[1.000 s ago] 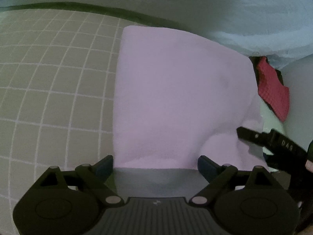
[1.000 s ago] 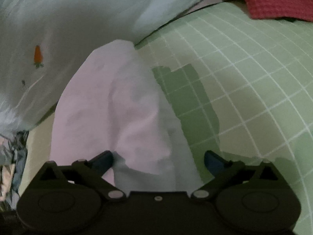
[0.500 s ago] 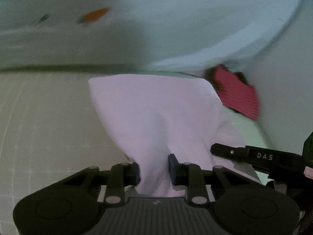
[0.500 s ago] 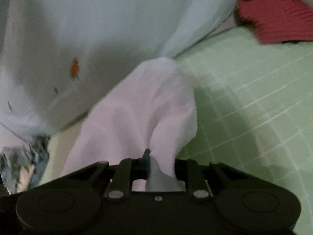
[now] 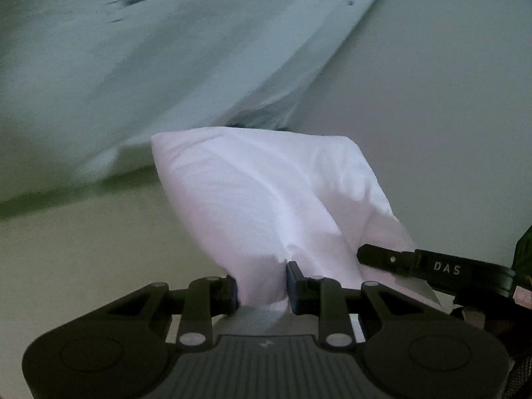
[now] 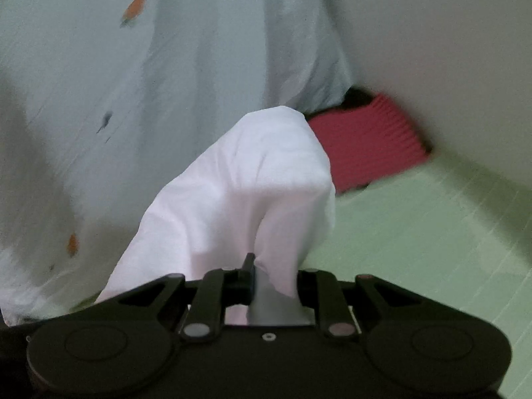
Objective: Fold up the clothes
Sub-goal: 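Lift the folded shirt with the left gripper while the right gripper grasps it too, then place the folded shirt on the red cloth in the corner and open both grippers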
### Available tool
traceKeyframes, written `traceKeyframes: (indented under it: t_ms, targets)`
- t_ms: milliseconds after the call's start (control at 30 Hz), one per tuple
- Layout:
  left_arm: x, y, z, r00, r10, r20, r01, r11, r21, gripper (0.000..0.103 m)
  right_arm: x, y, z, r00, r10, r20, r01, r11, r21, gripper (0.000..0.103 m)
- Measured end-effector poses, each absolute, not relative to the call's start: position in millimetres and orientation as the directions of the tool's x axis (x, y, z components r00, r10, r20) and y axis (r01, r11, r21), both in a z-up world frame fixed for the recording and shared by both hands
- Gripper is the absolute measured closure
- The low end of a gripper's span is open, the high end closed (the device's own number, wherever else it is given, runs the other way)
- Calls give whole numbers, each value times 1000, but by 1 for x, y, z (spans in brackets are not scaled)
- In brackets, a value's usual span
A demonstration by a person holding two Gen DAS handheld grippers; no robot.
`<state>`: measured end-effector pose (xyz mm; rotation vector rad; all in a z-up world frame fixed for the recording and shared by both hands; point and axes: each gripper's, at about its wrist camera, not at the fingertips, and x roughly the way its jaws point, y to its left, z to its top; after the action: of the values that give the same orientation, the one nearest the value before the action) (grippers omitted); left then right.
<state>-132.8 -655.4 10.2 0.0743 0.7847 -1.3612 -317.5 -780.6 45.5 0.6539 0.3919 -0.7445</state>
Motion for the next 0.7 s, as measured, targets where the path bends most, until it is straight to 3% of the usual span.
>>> traceKeyframes:
  t_ms: [133, 267, 333, 367, 433, 467, 533, 567, 633, 700]
  targets:
    - [-139, -738, 17, 15, -870, -493, 886, 240, -397, 74, -329, -863, 59, 679, -525, -513, 728, 567, 385, 86]
    - [-135, -828, 24, 64, -893, -446, 864, 273, -422, 73, -314, -951, 81, 655, -577, -488, 743, 610, 275, 86]
    - [-131, -871, 20, 121, -876, -466, 846, 337, -414, 65, -303, -994, 92, 640, -606, -472, 750, 626, 214, 83]
    - [-129, -892, 14, 159, -856, -492, 840, 379, -387, 56, -297, -1016, 95, 626, -624, -468, 757, 630, 172, 78]
    - [-125, -920, 2, 216, -794, -569, 843, 446, -302, 52, -276, -1055, 82, 539, -676, -503, 794, 607, 34, 44]
    - [-122, -923, -3, 220, -788, -575, 845, 448, -290, 51, -266, -1067, 73, 482, -696, -532, 817, 577, -15, 35]
    - [-118, -920, -12, 236, -784, -574, 849, 453, -271, 30, -248, -1086, 55, 382, -725, -573, 848, 522, -95, 36]
    - [-118, -913, -15, 248, -786, -567, 850, 457, -261, 19, -250, -1083, 49, 399, -721, -566, 850, 522, -65, 29]
    - [-116, -902, -20, 285, -778, -559, 857, 469, -215, 17, -253, -1076, 38, 430, -713, -554, 854, 521, -7, 12]
    - [-120, -889, -23, 293, -770, -567, 871, 459, -174, 17, -261, -1063, 27, 435, -699, -568, 861, 508, 35, 11]
